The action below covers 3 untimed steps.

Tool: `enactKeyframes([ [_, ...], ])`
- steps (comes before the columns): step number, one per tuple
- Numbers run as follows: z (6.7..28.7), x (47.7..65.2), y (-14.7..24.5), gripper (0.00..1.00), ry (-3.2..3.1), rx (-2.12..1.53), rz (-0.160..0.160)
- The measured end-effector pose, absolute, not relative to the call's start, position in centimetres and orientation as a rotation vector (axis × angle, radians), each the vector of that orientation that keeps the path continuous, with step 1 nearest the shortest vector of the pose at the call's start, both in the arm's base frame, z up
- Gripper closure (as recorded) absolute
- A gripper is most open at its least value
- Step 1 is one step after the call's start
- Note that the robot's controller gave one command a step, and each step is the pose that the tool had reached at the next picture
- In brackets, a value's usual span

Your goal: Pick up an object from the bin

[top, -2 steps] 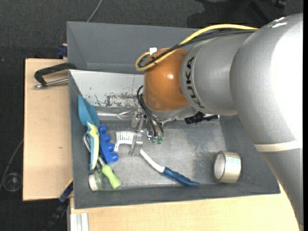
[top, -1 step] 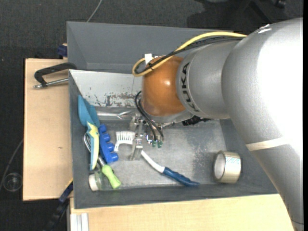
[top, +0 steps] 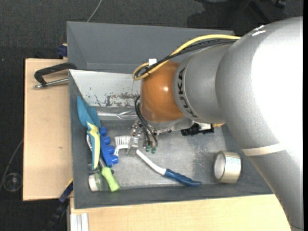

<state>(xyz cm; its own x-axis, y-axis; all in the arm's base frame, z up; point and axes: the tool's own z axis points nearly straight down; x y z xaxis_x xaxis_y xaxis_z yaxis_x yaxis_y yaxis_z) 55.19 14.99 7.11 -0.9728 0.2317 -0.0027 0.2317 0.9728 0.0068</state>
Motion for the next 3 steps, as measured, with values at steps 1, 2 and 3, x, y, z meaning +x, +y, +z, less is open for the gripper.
enactKeyframes([
  [1, 7.1, 55.2, 15.0, 1.0, 3.117, 0.366, 0.01],
  [2, 7.6, 55.1, 15.0, 1.0, 3.118, 0.367, 0.01],
  [3, 8.8, 55.1, 15.0, 1.0, 3.116, 0.366, 0.012],
])
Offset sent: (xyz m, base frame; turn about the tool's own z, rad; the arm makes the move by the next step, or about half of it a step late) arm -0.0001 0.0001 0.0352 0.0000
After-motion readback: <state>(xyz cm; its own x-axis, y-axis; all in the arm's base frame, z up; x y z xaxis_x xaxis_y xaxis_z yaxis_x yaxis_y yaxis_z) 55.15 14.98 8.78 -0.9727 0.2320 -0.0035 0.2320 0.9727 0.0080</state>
